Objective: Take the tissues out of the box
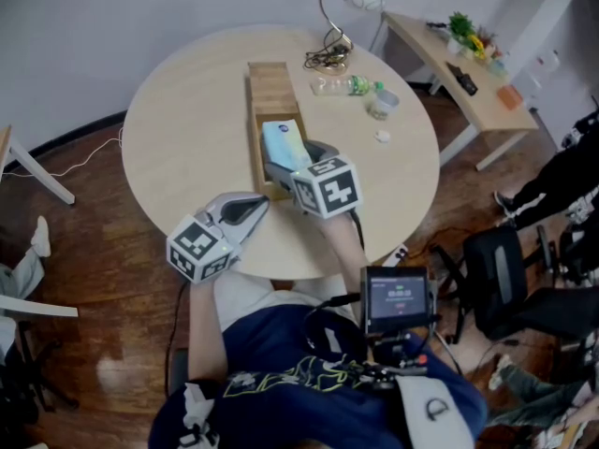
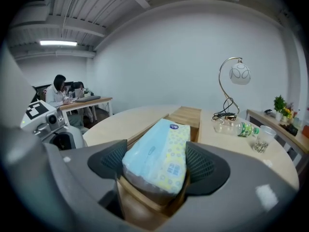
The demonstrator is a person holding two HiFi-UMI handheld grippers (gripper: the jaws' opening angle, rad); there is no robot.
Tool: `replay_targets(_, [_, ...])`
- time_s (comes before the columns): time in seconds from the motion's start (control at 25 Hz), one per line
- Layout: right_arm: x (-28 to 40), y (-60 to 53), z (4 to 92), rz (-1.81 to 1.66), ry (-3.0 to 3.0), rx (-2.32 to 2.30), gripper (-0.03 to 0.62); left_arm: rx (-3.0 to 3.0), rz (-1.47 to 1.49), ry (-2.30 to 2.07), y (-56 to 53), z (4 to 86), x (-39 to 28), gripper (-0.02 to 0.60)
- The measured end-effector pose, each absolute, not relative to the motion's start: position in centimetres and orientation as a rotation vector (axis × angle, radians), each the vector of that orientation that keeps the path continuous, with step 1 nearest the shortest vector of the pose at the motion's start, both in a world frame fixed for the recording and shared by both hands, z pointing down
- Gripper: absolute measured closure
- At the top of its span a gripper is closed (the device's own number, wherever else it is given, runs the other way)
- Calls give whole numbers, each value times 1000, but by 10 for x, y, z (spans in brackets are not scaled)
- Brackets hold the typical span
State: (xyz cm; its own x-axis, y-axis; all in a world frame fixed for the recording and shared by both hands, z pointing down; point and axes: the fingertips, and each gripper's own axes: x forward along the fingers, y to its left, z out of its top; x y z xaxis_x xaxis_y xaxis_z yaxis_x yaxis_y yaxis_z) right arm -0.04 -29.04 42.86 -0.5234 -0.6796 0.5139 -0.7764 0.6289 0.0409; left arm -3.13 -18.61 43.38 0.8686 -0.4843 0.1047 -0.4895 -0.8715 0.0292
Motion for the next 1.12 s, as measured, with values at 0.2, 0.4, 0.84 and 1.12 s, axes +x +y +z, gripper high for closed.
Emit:
replay_targets(0.2, [2,-294,428,327,-2378,1165,233,2986,146,-773,-187,432,-31,581])
replay_targets(0.4, [3,-294,426,321,-2383,1173,238,2983,138,-774,-186,433,-30,581])
replay_targets(0.84, [0,-293,420,260,-2410,1171,244,2979,143,-773,-185,431,-30,581])
replay_targets(1.12, [-6,-293,408,206,-2409,1161,244,2981,140,-774,-186,432,-31,581])
